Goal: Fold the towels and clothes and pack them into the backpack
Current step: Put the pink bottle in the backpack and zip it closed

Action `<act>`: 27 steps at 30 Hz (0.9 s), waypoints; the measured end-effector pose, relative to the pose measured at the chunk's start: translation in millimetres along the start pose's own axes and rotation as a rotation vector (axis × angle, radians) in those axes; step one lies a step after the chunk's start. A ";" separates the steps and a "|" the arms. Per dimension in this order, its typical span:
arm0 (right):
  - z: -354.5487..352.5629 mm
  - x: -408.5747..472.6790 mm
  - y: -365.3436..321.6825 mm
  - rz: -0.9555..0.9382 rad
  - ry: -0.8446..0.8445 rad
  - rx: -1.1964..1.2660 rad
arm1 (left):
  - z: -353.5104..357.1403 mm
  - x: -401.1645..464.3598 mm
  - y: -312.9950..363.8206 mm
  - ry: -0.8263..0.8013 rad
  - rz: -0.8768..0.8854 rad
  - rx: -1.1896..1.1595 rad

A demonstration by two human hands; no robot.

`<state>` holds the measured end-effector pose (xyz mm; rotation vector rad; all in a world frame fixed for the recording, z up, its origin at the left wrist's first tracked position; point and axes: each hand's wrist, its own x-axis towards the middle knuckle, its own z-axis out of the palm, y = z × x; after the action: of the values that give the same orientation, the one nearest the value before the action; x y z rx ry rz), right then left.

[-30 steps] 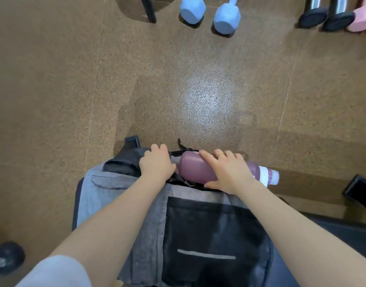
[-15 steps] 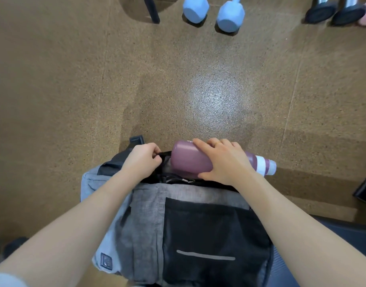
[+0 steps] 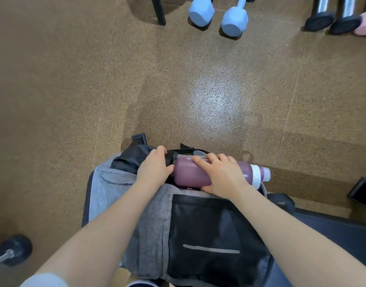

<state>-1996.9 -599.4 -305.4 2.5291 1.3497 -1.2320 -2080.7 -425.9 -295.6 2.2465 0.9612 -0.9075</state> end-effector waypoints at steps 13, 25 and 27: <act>-0.9 6.7 14.4 0.013 0.006 0.111 | 14.4 24.8 -1.4 0.072 0.013 0.272; -35.1 12.6 -0.1 -0.049 -0.066 0.299 | -39.5 7.1 -8.3 0.127 0.283 0.187; -38.5 13.2 -8.2 -0.055 -0.098 0.329 | -45.9 1.3 -7.3 0.133 0.277 0.192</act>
<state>-1974.4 -571.3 -284.9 2.6043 1.2969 -1.6925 -2068.6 -389.8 -268.8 2.5503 0.6159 -0.7605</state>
